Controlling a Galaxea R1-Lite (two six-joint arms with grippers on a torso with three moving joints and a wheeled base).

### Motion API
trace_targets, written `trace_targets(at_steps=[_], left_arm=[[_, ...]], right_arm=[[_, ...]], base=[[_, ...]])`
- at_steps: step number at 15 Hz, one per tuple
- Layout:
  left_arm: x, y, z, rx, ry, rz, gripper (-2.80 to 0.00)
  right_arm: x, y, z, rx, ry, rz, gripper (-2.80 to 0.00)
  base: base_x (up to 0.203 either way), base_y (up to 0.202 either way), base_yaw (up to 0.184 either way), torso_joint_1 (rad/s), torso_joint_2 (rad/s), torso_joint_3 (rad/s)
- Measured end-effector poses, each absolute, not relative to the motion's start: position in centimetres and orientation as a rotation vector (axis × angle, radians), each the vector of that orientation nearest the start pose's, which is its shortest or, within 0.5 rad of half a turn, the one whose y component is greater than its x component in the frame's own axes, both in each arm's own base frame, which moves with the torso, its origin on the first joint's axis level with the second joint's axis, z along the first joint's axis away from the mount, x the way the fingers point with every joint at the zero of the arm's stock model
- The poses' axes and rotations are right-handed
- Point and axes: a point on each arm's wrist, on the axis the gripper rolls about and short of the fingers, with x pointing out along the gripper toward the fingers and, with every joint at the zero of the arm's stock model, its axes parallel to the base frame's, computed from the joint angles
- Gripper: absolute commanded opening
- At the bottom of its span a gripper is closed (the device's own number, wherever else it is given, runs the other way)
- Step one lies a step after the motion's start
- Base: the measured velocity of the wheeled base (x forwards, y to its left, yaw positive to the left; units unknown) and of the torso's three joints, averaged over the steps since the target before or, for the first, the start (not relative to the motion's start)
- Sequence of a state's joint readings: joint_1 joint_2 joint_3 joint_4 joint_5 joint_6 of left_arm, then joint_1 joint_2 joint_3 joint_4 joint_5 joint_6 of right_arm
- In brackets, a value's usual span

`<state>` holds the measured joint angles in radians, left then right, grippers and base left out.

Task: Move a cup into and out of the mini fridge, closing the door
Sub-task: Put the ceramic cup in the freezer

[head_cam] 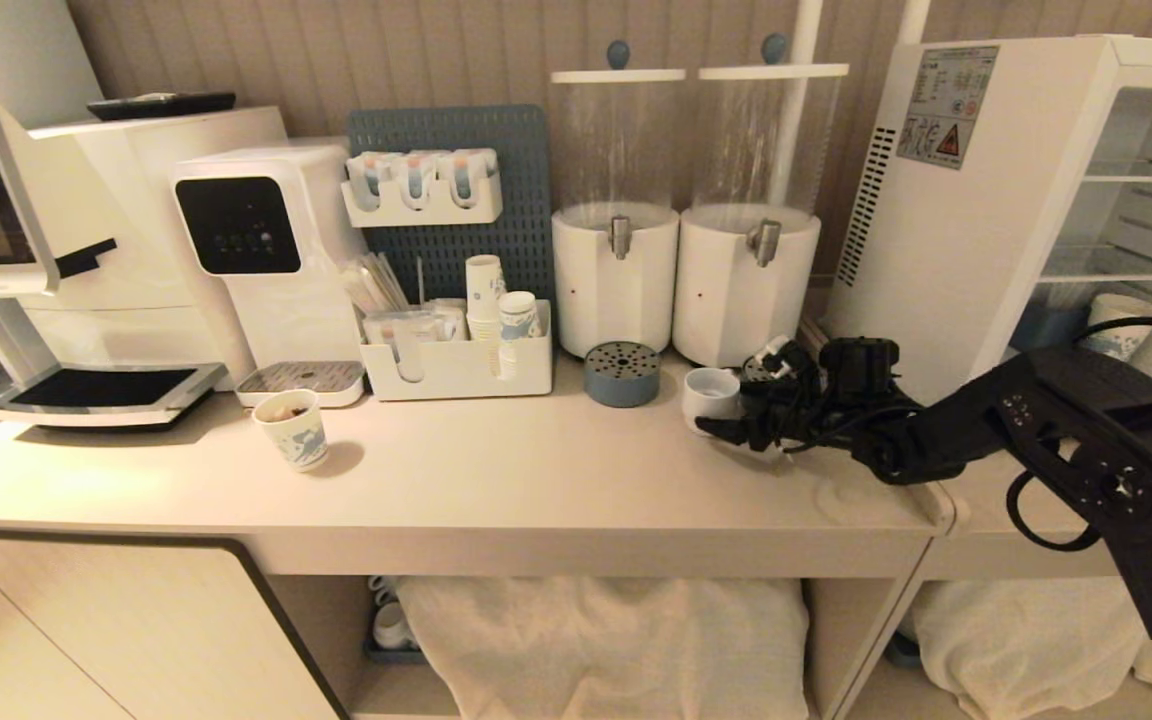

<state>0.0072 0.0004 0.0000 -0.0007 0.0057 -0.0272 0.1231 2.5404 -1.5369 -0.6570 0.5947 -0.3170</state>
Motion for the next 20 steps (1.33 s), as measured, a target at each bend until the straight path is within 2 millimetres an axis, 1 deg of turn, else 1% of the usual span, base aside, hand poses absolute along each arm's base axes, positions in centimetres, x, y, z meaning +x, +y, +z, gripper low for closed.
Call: trace_targets(at_steps=[3,9,14,20], left_arm=[[-2.3,0.0,7.6,-0.027,0.000,0.013,-2.80],[-2.3,0.0,7.6,-0.027,-0.001,0.013,-2.80],[-2.3,0.0,7.6,-0.027,0.000,0.014,-2.80],[-2.3,0.0,7.5,-0.027,0.000,0.014,-2.80]], right_arm=[[49.6,7.6,2.2,-0.225,0.224,0.741,0.00],[50.6,8.2,1.9,-0.227,0.241,0.749,0.00],[51.2,8.5,2.4,-0.219,0.280,0.757,0.00],[51.4,8.9,3.0,-0.220,0.265,0.762,0.00]], base=[[0.000,0.000,0.000,0.000,0.00,0.000],[0.000,0.000,0.000,0.000,0.00,0.000],[0.000,0.000,0.000,0.000,0.00,0.000],[0.000,0.000,0.000,0.000,0.00,0.000]])
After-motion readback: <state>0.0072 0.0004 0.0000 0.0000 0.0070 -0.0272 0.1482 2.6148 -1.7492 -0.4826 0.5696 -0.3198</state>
